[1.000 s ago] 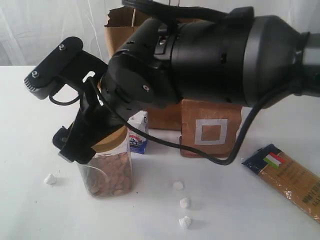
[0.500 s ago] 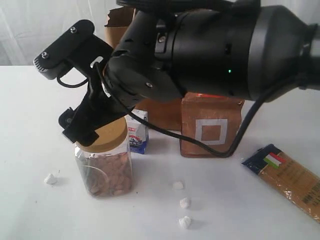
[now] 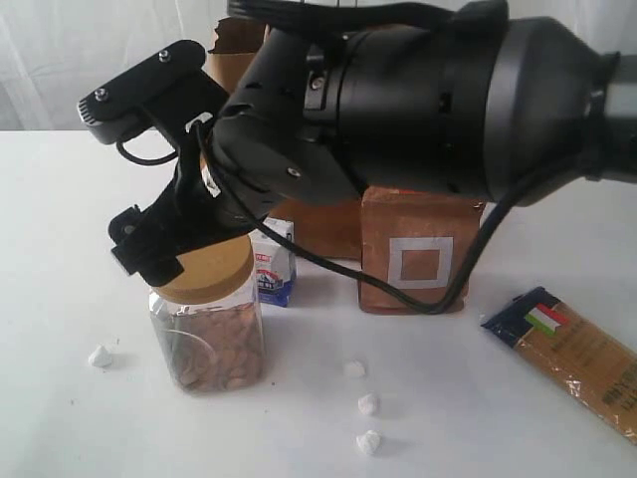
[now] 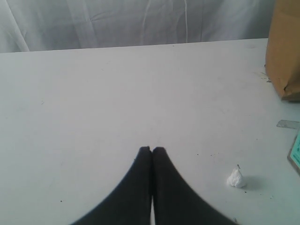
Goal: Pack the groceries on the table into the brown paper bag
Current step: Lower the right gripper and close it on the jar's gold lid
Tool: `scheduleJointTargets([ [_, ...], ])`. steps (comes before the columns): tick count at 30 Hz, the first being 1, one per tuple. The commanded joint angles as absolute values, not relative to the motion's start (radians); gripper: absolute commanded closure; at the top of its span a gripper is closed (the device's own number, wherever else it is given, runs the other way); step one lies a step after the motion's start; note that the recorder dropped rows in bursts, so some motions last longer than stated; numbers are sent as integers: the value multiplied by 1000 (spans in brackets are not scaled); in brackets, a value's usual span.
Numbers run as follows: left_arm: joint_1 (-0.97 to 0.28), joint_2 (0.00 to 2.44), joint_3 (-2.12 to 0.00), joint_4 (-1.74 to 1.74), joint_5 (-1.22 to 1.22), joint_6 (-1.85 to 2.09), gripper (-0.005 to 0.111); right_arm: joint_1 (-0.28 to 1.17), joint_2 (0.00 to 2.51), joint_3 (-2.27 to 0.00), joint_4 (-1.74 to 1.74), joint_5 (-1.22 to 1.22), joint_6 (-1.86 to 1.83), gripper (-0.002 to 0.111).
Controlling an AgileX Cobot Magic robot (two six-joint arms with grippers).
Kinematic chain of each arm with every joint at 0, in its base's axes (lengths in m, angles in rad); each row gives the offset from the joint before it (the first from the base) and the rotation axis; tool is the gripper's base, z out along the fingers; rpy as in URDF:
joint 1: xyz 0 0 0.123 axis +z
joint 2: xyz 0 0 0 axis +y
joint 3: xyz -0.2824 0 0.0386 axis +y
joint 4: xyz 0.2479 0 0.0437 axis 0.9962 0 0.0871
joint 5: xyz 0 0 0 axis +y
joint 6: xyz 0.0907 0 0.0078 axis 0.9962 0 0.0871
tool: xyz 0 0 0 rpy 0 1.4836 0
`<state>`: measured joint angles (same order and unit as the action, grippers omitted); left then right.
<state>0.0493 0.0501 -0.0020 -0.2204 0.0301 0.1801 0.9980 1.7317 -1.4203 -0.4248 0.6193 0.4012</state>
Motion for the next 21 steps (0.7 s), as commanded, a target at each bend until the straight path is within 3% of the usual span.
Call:
scheduleJointTargets([
  [1, 44, 42, 0, -226, 24, 184, 107, 986, 1732, -1425, -452, 597, 401, 3],
  [9, 44, 42, 0, -226, 24, 184, 107, 926, 1738, -1454, -363, 609, 469, 3],
  [21, 44, 42, 0, -226, 24, 184, 107, 907, 1789, -1469, -103, 598, 202, 3],
])
